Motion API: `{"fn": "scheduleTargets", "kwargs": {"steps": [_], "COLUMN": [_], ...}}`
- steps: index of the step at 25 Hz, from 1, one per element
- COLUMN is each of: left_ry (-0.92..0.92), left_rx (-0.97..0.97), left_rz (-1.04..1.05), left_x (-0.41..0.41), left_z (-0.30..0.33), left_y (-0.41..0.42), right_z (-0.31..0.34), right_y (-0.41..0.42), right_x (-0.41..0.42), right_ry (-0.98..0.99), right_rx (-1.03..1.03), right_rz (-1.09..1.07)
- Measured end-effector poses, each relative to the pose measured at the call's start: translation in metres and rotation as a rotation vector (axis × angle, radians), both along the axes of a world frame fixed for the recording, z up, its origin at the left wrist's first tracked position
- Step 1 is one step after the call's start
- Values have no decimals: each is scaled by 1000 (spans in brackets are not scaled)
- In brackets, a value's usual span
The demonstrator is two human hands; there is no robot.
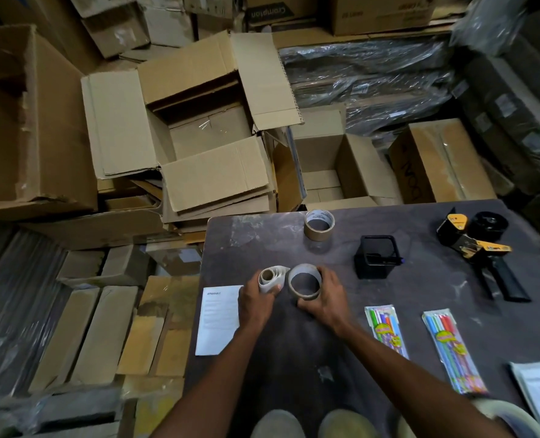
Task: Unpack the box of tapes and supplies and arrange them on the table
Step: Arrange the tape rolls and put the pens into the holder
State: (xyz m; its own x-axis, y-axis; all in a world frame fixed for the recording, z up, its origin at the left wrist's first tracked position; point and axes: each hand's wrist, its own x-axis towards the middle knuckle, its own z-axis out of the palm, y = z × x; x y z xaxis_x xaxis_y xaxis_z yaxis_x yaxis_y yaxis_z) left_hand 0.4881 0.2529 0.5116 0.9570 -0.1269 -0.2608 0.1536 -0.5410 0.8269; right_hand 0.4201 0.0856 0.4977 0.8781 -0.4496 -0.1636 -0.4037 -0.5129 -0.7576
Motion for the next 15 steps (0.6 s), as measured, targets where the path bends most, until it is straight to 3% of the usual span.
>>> {"fn": "scheduleTargets", "kwargs": {"steps": [15], "left_ry": [22], "left_rx": [-91], "left_rz": [89], "left_x": [-77], "left_z": [1], "left_y": [-10], "right_z": [4], "right_y": [-1], "right_x": [-75], "right_ry": [5], "right_rx": [33], "right_rz": [31]}}
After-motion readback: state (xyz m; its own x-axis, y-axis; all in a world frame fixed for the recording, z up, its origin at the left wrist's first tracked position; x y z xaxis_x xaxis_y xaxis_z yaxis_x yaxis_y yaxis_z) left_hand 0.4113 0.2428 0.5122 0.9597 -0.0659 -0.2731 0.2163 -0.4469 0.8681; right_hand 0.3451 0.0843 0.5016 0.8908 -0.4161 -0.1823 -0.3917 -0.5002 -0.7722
